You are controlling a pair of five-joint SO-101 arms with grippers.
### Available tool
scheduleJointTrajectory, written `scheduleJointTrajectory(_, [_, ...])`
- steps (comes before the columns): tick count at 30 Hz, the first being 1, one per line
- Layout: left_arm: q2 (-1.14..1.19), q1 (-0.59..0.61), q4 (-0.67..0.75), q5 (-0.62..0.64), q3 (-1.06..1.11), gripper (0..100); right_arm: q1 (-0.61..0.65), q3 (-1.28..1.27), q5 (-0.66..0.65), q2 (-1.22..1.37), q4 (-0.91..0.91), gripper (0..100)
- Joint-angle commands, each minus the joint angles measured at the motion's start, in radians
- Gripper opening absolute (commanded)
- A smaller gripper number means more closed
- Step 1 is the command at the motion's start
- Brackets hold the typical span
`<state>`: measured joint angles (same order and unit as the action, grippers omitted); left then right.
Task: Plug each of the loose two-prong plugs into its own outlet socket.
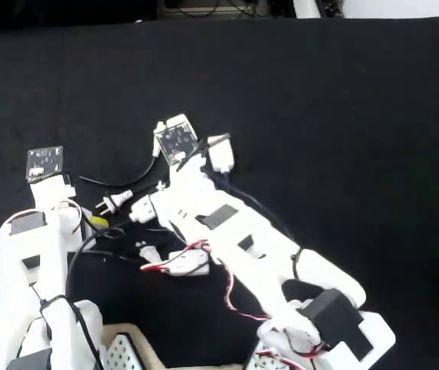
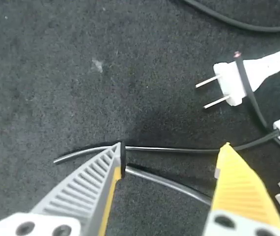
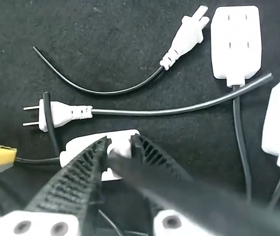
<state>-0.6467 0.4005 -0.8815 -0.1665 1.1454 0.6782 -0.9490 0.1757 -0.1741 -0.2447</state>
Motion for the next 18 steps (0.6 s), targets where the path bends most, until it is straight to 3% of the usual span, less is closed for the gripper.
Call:
scheduleJointTrajectory(1, [-0.017,0.012,0.012,-0.006,-0.004,30,0.04,-0.008,0.011,0.036,-0.037,1.2])
scheduleJointTrajectory(12, [-0.017,0.01,0.012,-0.008,-0.004,30,0.04,0.041,0.008,-0.024,-0.249,1.2])
scheduleJointTrajectory(18, [-0.017,0.008,0.012,-0.009,-0.004,30,0.04,0.058,-0.026,-0.022,-0.275,1.2])
